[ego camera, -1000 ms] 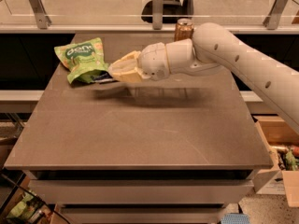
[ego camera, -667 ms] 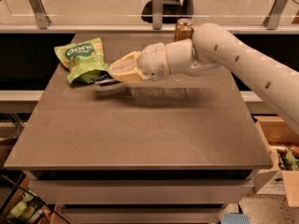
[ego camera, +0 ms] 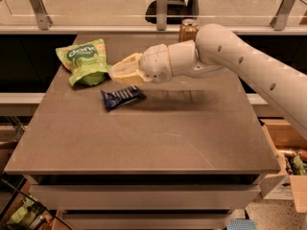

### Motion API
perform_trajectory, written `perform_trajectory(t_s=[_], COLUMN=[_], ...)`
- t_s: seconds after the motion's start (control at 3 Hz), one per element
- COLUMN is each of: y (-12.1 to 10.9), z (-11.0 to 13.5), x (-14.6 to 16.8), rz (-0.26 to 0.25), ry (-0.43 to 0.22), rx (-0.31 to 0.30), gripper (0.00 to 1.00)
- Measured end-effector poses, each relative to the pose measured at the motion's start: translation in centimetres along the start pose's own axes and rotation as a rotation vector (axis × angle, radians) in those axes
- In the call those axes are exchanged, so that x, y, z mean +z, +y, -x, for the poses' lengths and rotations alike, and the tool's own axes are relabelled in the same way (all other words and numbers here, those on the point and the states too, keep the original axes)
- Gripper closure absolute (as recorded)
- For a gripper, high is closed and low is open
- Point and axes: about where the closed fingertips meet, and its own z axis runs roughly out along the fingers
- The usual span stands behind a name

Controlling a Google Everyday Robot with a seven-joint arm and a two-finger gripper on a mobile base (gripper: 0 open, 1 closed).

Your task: Move rxbar blueberry near green rice chip bag

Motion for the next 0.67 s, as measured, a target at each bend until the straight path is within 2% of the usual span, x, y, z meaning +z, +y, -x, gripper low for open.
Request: perform_trajectory(t_s=[0.67], y=[0.17], z=[0.19], x=[0.49], rz=[0.009], ry=[-0.003], rx=[-0.002], gripper=[0.12])
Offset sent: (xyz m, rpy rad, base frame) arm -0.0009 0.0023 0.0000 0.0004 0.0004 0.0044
